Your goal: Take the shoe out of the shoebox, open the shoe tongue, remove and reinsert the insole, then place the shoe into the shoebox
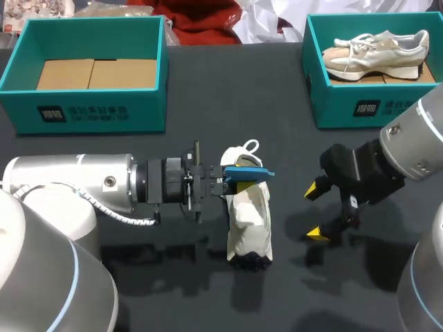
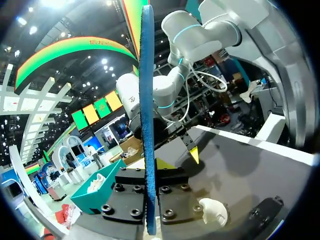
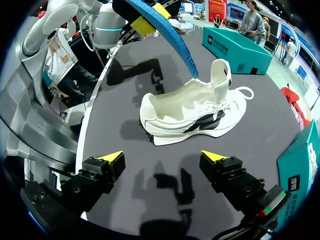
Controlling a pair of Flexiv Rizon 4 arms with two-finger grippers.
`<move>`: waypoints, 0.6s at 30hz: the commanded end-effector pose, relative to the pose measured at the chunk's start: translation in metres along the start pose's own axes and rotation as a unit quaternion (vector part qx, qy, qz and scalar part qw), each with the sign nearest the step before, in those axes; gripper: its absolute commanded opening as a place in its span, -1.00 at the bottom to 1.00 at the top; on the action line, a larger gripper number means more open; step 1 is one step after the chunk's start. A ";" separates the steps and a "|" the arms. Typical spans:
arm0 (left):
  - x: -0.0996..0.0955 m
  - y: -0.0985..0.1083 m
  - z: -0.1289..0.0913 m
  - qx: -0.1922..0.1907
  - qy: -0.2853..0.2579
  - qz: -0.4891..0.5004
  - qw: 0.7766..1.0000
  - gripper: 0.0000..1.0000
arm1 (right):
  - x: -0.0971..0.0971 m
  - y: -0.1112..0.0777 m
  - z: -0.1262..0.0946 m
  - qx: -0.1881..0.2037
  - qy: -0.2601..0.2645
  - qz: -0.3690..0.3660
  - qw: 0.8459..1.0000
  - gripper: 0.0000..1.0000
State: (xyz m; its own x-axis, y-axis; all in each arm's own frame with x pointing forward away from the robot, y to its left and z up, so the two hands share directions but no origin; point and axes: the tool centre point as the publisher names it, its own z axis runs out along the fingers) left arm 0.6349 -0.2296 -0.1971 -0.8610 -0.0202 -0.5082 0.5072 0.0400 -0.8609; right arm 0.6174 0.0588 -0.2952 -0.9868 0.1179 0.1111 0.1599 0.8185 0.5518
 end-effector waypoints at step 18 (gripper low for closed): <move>0.022 0.001 -0.004 -0.016 0.038 0.027 0.999 -1.00 | 0.004 -0.019 0.037 -0.006 -0.005 -0.041 0.999 1.00</move>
State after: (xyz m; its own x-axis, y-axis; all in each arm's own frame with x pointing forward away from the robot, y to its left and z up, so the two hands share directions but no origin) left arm 0.6187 -0.2301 -0.2106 -0.8332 0.0510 -0.5506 0.5529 0.0649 -0.8307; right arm 0.6091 0.0617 -0.3243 -0.9968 0.0537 0.0599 0.0781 0.8256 0.5589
